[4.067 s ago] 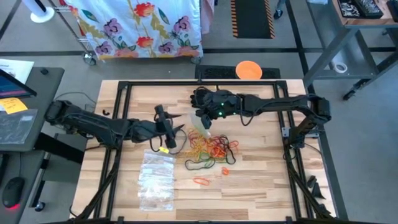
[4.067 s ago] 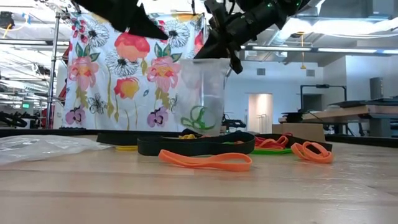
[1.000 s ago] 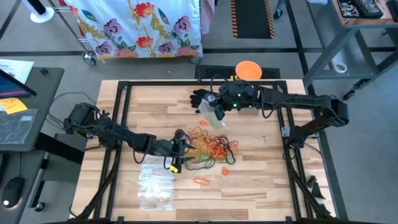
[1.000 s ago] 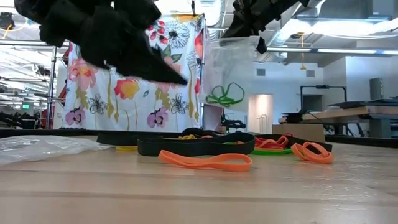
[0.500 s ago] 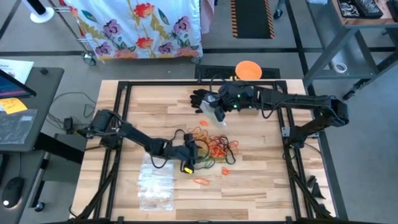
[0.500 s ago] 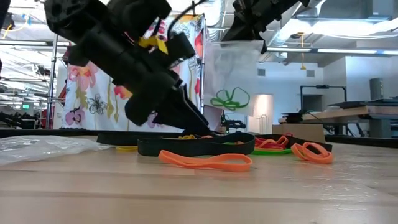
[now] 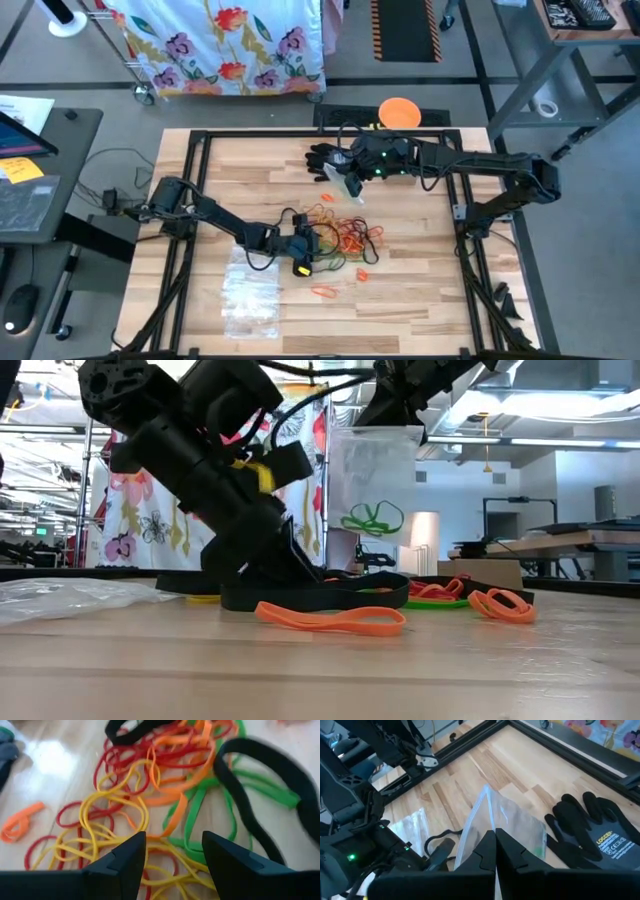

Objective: Sort rubber bands
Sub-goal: Put the green rubber band into the transparent zip bag

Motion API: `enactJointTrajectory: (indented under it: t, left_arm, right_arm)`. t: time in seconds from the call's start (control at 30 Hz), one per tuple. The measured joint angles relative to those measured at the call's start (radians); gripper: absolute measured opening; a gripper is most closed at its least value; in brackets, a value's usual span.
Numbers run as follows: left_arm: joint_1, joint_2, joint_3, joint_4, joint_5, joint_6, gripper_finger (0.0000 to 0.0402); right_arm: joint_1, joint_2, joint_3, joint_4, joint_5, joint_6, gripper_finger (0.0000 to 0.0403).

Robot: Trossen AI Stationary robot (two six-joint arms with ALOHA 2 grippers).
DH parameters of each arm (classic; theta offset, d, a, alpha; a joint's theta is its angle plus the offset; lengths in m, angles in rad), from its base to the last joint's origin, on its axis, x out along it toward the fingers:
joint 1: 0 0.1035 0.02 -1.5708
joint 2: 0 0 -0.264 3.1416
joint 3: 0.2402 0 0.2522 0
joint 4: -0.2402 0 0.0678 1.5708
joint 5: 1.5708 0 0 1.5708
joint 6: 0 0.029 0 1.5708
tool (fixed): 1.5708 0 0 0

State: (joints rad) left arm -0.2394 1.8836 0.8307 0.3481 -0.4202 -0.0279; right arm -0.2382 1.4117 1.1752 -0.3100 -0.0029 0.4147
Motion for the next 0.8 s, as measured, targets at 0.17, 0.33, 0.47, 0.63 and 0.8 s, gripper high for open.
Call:
enactJointTrajectory:
  t: [0.17, 0.33, 0.47, 0.63, 0.8]
  left_arm:
    - [0.000, -0.001, 0.000, -0.022, -0.004, -0.004, 0.0194]
    - [0.000, -0.002, 0.001, -0.039, -0.004, 0.000, 0.0169]
    - [-0.001, -0.002, 0.001, -0.042, 0.010, 0.010, 0.0096]
    - [-0.010, -0.001, 0.002, -0.045, -0.006, 0.066, 0.0010]
    - [-0.024, -0.052, 0.030, -0.057, -0.056, 0.135, 0.0003]
  right_arm:
    - [0.000, 0.000, 0.000, 0.000, 0.000, 0.020, 0.0000]
    - [0.000, 0.000, 0.000, 0.001, 0.000, 0.037, 0.0000]
    - [0.000, 0.000, 0.000, 0.001, 0.000, 0.041, 0.0000]
    - [0.000, 0.000, 0.000, 0.001, 0.000, 0.031, 0.0000]
    - [0.000, 0.000, 0.000, 0.001, 0.000, 0.007, 0.0000]
